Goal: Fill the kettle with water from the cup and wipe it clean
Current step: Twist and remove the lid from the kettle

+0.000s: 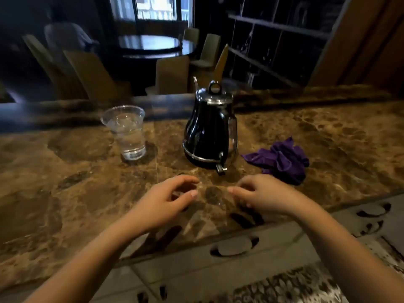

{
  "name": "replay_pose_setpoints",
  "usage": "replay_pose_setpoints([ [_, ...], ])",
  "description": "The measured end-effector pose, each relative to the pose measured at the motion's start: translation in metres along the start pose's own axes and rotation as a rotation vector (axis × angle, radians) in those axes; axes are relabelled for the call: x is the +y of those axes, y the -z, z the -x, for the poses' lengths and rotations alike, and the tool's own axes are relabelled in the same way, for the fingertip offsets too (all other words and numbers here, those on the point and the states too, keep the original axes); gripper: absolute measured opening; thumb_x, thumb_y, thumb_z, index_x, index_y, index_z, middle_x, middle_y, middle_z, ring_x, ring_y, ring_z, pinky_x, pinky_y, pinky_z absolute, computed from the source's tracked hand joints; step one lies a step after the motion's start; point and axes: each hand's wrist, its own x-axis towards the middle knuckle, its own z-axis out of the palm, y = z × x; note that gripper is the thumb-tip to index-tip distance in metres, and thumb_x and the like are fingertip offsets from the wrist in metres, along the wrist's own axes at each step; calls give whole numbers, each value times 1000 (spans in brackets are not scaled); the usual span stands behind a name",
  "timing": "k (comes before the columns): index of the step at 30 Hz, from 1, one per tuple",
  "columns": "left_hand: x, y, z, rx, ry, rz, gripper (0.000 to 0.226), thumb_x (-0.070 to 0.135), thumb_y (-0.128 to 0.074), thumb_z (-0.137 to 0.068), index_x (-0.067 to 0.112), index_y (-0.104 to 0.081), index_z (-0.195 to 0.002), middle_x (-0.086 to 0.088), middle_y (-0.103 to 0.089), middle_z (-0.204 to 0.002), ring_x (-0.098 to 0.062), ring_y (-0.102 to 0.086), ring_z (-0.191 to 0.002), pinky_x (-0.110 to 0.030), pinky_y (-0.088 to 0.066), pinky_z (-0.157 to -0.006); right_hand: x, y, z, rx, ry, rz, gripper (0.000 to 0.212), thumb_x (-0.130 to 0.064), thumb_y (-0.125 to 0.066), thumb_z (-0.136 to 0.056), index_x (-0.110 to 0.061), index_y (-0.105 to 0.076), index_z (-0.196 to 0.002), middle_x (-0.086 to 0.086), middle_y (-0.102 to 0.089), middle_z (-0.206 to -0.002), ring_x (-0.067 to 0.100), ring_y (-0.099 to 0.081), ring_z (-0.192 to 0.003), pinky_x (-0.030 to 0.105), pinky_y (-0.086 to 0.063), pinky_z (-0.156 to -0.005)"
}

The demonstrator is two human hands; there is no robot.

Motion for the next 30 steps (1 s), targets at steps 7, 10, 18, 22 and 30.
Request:
replay_pose_setpoints([
  [7, 47, 39, -78, 522, -246, -147, 40, 34, -51, -85, 20, -53, -122, 2, -58, -111, -14, -54, -105, -36, -46, -92, -30, 33, -37, 525, 40, -313, 44, -46, -48, -89, -14, -52, -120, 6, -61, -116, 22, -56, -105, 33, -43, -82],
  [10, 66, 61, -115, 606, -310, -276, 47, 37, -49, -82, 16, -52, -124, -7, -57, -120, -21, -46, -113, -31, -32, -97, -39, 30, -54, 627, 35, -370, 37, -42, -49, -90, -10, -55, -107, 8, -61, -103, 27, -56, -102, 31, -39, -77],
  [18, 79, 82, -179, 354, -260, -364, 30, 23, -53, -89, 13, -60, -117, 0, -61, -113, -12, -54, -100, -25, -41, -86, -46, 17, -77, 647, 133, -877, 32, -43, -52, -88, -11, -55, -80, 2, -58, -65, 11, -56, -54, 18, -45, -52],
  [22, 73, 85, -195, 355, -242, -310, 23, 23, -57, -87, 17, -65, -107, 0, -65, -105, -7, -54, -89, -24, -45, -80, -41, 13, -87, 670, 205, -946, 30, -40, -55, -87, -15, -54, -70, 0, -53, -58, 13, -50, -51, 28, -41, -50],
  [30, 66, 85, -206, 288, -257, -271, 17, 24, -57, -86, 18, -66, -99, 7, -62, -93, -3, -55, -84, -13, -41, -71, -44, 8, -98, 819, 174, -926, 32, -38, -55, -87, -24, -50, -58, -6, -51, -55, 13, -49, -52, 28, -38, -52],
])
